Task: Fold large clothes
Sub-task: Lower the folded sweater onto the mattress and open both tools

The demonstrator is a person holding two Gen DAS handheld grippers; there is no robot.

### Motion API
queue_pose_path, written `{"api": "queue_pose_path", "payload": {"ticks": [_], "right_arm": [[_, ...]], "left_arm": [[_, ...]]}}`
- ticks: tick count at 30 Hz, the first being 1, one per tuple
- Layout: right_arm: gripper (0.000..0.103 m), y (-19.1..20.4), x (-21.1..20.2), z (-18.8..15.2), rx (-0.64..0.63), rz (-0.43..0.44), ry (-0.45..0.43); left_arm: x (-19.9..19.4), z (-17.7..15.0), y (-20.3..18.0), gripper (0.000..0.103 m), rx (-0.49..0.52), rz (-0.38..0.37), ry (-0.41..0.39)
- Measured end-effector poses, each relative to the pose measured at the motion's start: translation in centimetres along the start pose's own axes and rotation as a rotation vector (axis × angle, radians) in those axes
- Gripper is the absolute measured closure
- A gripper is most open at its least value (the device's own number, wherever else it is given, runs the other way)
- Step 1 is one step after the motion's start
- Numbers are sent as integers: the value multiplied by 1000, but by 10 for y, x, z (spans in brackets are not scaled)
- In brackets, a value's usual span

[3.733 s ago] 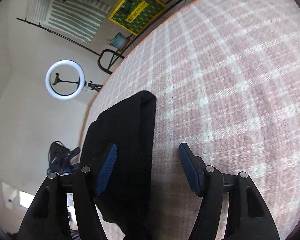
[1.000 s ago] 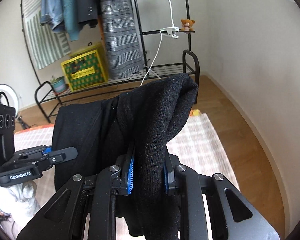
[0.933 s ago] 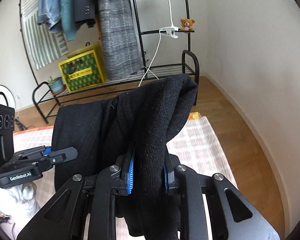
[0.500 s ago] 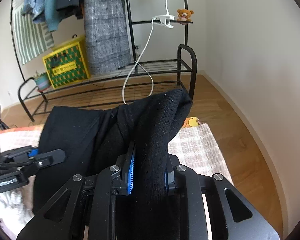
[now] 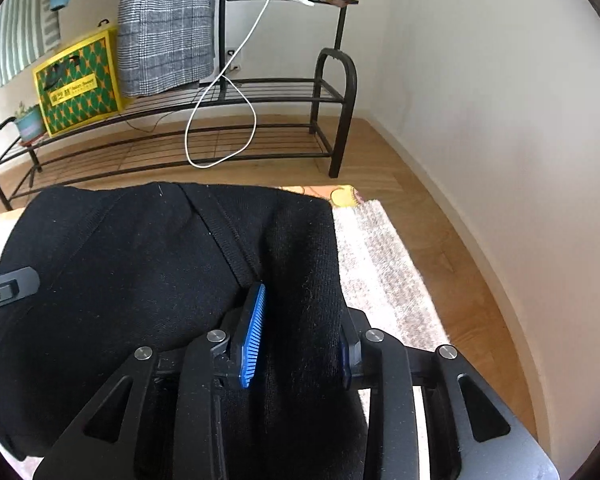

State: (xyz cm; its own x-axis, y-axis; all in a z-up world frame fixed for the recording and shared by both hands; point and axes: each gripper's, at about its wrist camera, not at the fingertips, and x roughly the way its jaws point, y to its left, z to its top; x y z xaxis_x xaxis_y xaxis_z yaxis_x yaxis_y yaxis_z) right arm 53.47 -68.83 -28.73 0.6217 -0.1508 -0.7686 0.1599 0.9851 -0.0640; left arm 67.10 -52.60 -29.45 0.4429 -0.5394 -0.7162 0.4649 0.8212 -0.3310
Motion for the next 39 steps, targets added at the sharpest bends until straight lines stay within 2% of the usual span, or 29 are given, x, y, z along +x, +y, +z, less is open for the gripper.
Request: {"api": "queue_pose_path", "payload": {"ticks": [7, 14, 26, 39], "right_arm": [[71, -12, -32, 7, 69, 49, -65], [71, 1, -94, 16, 57, 83, -124], [71, 15, -261, 34, 48, 125, -276], [71, 27, -426, 8, 28, 140, -391]], "left_arm": [[-46, -3, -23, 66, 95, 57, -70], [-127, -9, -52, 66, 150, 74, -145], [-294, -21, -105, 66, 195, 59, -292], [-460, -65, -171, 66, 272, 26, -426]]}}
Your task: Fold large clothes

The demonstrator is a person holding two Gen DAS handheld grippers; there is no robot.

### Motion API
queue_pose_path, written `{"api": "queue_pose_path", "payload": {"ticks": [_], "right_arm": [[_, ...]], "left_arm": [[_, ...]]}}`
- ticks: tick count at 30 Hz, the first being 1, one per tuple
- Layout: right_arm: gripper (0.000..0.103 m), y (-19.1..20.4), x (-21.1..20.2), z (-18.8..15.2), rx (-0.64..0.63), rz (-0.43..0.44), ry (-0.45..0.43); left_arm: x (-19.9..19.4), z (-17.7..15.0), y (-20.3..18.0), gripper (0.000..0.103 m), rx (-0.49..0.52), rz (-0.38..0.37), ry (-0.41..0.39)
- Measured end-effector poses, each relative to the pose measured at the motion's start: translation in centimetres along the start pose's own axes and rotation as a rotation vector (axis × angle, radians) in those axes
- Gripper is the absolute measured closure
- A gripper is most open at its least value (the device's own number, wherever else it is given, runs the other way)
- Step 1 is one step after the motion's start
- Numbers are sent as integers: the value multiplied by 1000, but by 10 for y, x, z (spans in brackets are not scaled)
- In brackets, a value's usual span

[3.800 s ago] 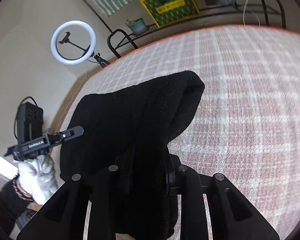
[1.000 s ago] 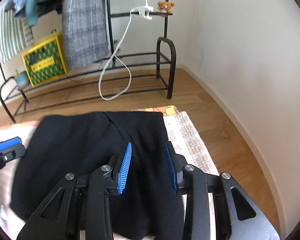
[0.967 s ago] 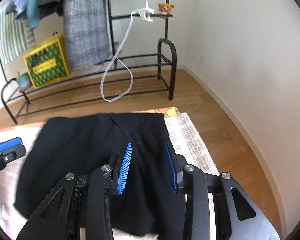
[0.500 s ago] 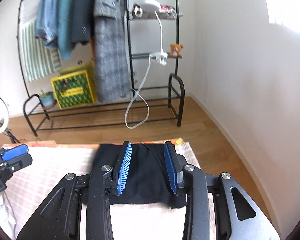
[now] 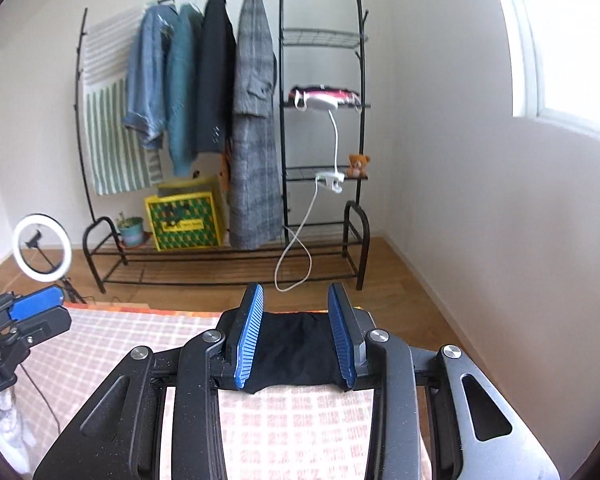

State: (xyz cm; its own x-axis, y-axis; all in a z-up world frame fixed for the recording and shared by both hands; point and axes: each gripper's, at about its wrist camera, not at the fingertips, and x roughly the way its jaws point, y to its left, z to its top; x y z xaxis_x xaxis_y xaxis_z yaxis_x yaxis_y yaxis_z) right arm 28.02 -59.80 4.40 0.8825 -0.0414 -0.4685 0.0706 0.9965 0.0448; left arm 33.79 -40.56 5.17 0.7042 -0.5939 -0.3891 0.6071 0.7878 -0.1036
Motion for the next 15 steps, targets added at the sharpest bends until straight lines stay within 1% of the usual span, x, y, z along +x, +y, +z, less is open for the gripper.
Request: {"api": "queue_pose_path", "payload": {"ticks": [4, 9, 13, 15], "right_arm": [[71, 16, -52, 2, -18, 9, -28], [71, 33, -103, 1, -20, 12, -52], [71, 51, -142, -3, -26, -11, -57], [71, 59, -153, -6, -22, -26, -52]], "left_arm": [[-53, 6, -15, 66, 15, -15, -28], [-118, 9, -32, 66, 44, -31, -62], [-161, 6, -40, 66, 58, -47, -80], [-180, 2, -43, 66, 62, -50, -77]]}}
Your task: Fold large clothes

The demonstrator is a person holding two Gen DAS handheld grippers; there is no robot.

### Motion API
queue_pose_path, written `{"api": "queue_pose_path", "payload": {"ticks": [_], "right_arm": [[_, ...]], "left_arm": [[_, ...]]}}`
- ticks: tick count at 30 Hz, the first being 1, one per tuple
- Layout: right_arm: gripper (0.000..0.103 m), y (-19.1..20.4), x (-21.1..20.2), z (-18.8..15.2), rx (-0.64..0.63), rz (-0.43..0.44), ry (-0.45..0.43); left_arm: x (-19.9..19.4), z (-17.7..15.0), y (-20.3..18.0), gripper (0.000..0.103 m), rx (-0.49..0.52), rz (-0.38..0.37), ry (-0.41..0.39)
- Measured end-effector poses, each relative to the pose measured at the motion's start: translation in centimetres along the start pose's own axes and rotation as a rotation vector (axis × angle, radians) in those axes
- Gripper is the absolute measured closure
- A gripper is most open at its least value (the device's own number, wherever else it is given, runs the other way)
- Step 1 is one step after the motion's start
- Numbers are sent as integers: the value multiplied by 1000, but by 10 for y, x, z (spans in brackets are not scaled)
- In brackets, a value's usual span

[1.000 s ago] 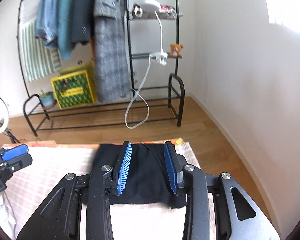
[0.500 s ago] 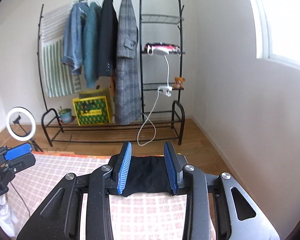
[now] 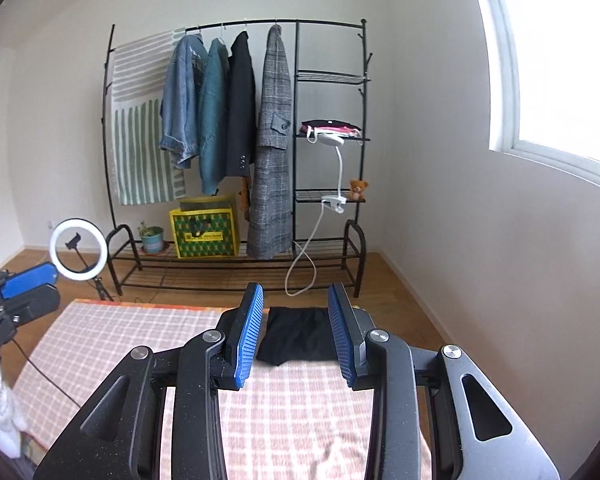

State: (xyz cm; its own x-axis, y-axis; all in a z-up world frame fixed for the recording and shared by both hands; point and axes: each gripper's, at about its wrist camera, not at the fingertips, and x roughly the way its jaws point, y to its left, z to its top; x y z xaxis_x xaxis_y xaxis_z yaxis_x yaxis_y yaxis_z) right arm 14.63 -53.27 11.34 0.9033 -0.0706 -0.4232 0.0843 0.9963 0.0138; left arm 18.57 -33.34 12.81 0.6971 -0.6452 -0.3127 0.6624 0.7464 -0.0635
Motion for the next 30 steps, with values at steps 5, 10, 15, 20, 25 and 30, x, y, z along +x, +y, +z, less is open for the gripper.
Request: {"api": "queue_pose_path", "payload": {"ticks": [5, 10, 15, 20, 25, 30], "right_arm": [[61, 24, -40, -14, -9, -17, 5], [55, 46, -64, -31, -38, -43, 10], [43, 65, -69, -57, -67, -69, 7], [25, 81, -58, -92, -69, -96, 17], [21, 94, -43, -118, -74, -124, 15], [21, 98, -30, -133, -30, -122, 29]], "left_arm": [[-47, -7, -2, 66, 7, -11, 4], [-78, -23, 1, 60, 18, -5, 17], [-91, -56, 12, 50, 1, 10, 37], [-88, -94, 30, 30, -22, 25, 82], [-84, -125, 47, 18, -42, 41, 92], [-78, -154, 53, 9, -52, 54, 101]]}}
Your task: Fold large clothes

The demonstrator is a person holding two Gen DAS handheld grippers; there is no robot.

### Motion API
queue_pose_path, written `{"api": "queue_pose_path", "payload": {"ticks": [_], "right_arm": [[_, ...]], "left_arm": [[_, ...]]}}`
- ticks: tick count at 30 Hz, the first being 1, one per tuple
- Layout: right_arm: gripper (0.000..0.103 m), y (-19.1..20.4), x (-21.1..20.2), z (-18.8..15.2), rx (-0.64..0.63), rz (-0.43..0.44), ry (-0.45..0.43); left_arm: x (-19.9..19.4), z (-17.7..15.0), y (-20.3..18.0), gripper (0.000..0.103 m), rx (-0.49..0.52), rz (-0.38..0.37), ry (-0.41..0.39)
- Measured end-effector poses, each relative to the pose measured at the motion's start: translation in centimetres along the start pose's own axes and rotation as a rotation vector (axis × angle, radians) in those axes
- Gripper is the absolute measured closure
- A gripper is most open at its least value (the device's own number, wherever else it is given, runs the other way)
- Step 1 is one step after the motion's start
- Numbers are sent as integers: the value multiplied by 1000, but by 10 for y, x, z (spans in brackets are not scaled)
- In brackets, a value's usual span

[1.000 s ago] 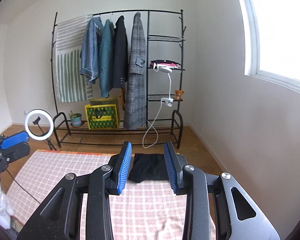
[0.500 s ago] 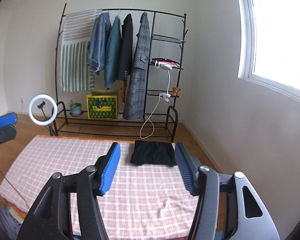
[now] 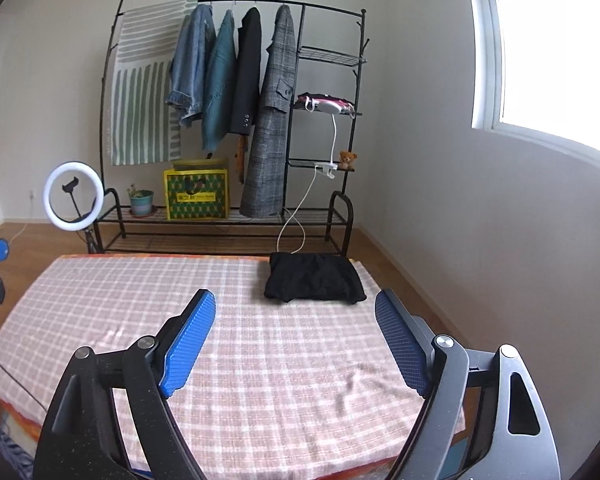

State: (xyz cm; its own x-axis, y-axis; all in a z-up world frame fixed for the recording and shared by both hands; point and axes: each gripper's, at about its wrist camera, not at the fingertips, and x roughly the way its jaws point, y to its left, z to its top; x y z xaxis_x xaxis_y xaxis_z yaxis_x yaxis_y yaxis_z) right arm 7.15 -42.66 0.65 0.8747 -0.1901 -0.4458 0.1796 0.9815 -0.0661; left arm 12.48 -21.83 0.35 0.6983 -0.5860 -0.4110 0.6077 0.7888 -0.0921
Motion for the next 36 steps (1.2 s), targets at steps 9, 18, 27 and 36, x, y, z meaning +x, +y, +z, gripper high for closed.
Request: {"api": "queue_pose_path", "payload": {"ticks": [9, 18, 27, 36], "right_arm": [[20, 10, 26, -25, 54, -8, 31], [19, 23, 58, -45, 47, -18, 68], [19, 20, 75, -58, 62, -19, 89], [19, 14, 86, -62, 75, -9, 127]], "left_arm": [[27, -27, 2, 0, 38, 35, 15], [61, -51, 9, 0, 35, 77, 113], [78, -61, 12, 0, 54, 126, 143], [91, -65, 7, 0, 60, 125, 168]]}}
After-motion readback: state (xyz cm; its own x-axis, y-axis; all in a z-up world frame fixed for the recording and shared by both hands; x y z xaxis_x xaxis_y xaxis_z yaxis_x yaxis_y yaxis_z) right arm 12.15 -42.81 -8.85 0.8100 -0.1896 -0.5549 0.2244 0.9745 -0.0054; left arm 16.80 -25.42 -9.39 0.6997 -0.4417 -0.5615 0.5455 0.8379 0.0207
